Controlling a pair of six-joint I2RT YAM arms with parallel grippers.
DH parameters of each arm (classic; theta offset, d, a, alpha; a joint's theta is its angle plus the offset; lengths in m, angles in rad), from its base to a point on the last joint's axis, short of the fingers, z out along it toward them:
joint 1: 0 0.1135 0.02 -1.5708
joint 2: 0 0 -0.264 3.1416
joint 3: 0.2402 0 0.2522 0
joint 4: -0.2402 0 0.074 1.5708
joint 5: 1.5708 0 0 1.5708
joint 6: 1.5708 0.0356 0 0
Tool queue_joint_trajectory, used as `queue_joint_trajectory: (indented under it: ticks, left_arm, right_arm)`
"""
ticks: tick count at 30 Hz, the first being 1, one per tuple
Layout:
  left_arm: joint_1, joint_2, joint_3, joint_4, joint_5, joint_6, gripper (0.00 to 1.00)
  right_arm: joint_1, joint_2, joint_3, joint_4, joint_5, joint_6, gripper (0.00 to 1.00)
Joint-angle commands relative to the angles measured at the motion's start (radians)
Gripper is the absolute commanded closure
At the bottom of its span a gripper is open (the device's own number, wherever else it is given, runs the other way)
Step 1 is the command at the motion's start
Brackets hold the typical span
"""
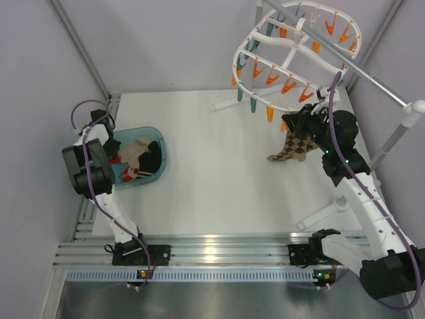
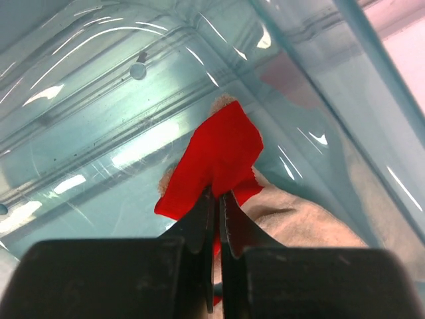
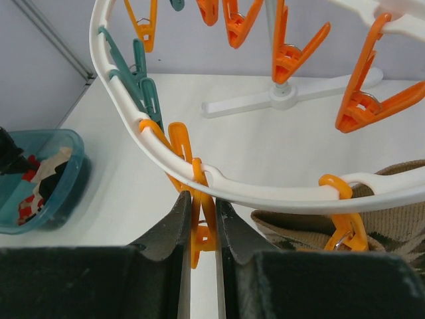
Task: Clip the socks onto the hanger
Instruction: Pick up the sock from the bin, then clamp the sock onto the hanger.
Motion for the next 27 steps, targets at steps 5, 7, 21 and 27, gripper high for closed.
queue_joint_trajectory:
  ticks: [5, 7, 21, 27]
  left_arm:
    - [-0.046, -0.239, -0.033, 0.082, -0.009, 0.168, 1.0]
    - [-0.099, -0.328, -0.059, 0.178, -0.068, 0.299, 1.0]
    - [-0.329, -0.682, -0.173, 0.64, 0.579, 1.078, 1.0]
    - [-0.446, -0.764, -0.338, 0.784, 0.989, 1.38, 1.0]
  right_arm:
    - [-0.012, -0.001, 0.056, 0.025, -0.011, -0.025, 1.0]
    - [-0.013, -0.003, 0.056, 0.028, -0.014, -0.03, 1.0]
    - [-0.012, -0.03, 0.045, 0.045, -0.018, -0.031, 1.0]
    - [-0.012, -0.027, 0.054, 0.049, -0.025, -0.028, 1.0]
